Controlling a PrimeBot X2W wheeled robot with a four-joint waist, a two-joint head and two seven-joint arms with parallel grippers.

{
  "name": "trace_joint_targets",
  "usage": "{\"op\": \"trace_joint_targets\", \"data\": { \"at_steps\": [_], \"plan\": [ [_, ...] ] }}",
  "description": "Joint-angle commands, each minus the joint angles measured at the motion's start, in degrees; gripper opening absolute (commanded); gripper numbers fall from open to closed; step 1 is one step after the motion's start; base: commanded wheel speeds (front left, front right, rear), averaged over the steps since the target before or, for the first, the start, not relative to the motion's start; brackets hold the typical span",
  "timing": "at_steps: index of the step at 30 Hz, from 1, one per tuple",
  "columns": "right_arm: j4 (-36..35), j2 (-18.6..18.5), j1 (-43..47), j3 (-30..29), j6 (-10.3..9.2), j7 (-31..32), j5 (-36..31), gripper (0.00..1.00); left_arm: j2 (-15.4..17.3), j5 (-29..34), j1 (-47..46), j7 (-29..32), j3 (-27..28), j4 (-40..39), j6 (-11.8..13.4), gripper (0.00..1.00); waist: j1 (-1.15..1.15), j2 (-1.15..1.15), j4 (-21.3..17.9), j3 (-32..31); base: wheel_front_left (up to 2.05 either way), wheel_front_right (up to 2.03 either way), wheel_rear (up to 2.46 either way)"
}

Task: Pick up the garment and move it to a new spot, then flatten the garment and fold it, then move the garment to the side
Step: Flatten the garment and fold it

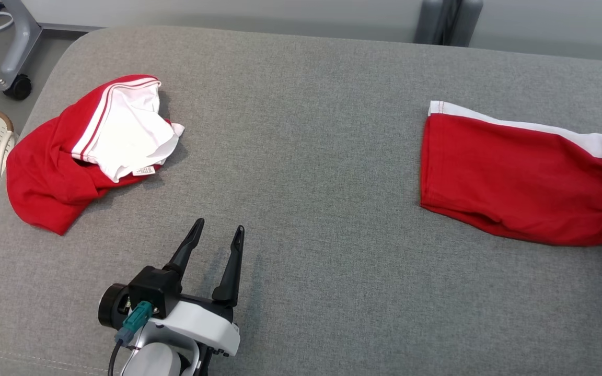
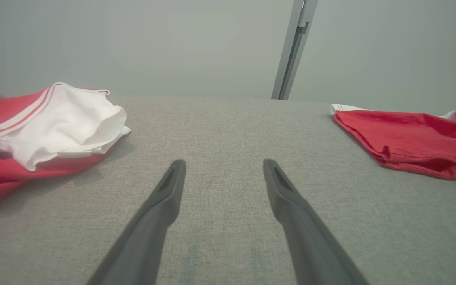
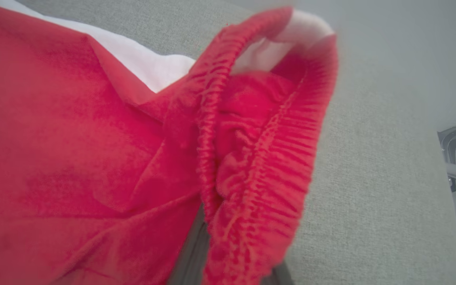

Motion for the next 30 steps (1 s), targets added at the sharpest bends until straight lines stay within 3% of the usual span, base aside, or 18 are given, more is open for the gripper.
{"op": "trace_joint_targets", "data": {
  "at_steps": [1,9,30],
  "plan": [
    [0.78,0.24,-0.82,0.46,0.00,-0.55,-0.58,0.00,0.22,0.30,-1.03,-0.08,-0.02,-0.04,-0.33,1.00,0.00,0.00,0.12,0.23,0.00,0.00,0.00],
    [3.79,3.07,-3.29,0.75,0.00,-1.79,0.52,0.00,0.22,-0.09,-1.23,-0.08,-0.51,0.36,0.08,1.00,0.00,0.00,0.29,0.39,0.00,0.00,0.00],
    [-3.58,6.84,-5.55,2.91,0.01,1.35,7.87,0.00,0.23,-2.50,-0.15,-0.08,-2.05,1.81,1.29,1.00,0.00,0.00,0.50,-2.79,0.00,0.00,0.00]
  ]
}}
